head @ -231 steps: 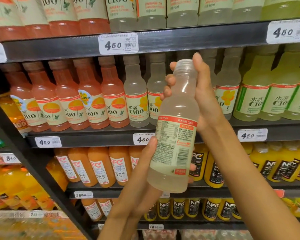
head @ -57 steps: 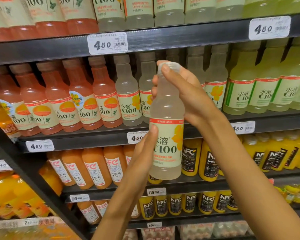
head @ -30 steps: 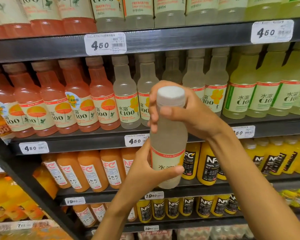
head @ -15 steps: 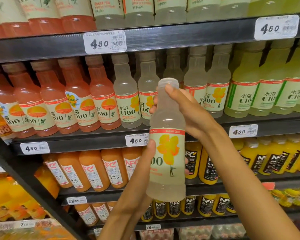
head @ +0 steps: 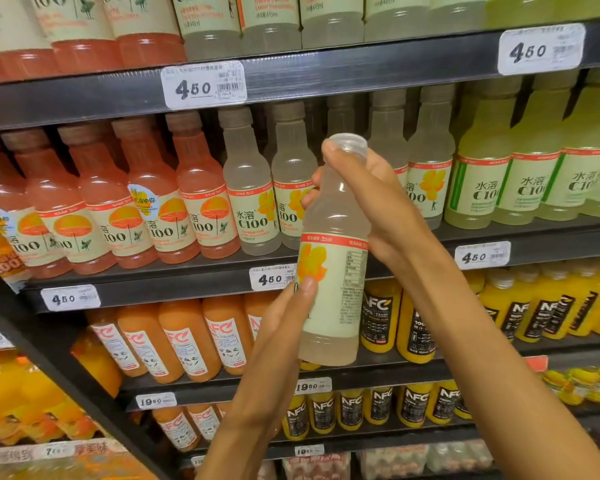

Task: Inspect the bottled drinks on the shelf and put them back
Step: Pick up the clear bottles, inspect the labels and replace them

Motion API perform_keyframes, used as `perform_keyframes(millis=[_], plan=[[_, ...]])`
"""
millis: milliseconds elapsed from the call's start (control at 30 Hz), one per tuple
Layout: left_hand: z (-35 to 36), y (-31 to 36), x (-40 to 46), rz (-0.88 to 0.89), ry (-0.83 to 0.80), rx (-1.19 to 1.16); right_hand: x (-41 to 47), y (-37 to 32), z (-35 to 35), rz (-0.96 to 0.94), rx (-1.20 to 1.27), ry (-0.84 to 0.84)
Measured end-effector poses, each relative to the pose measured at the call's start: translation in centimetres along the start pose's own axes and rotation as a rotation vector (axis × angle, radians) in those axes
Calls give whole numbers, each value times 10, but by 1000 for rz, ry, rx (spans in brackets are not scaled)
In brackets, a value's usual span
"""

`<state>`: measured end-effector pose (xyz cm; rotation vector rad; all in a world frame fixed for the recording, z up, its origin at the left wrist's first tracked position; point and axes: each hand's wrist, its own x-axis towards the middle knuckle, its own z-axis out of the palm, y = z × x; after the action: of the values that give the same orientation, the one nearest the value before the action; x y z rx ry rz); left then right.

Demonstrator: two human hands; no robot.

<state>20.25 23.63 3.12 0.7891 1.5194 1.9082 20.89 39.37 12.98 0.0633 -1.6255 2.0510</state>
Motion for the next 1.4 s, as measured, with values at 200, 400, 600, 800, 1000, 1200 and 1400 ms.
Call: perform_keyframes(millis=[200,400,600,800,1000,1200,1400], plan=[[11,10,-1,-80,-193,-441,0,0,-2,118,162,-68],[23,21,-6,-265,-374,-955,3,10,1,269,360,-88],[24,20,-11,-295,-325,-1078,5,16,-1,391,352,-52],[17,12,-6,-123,-240,-690,7,11,-6,344,254,-119],[11,9,-4,19,7,-15,9,6,-8,194,6,-104],[9,1,2,34,-48,-6,5,12,-15,89,230,-193],[6,-1,14,-14,-239,34,0,4,-12,-26,341,-465]])
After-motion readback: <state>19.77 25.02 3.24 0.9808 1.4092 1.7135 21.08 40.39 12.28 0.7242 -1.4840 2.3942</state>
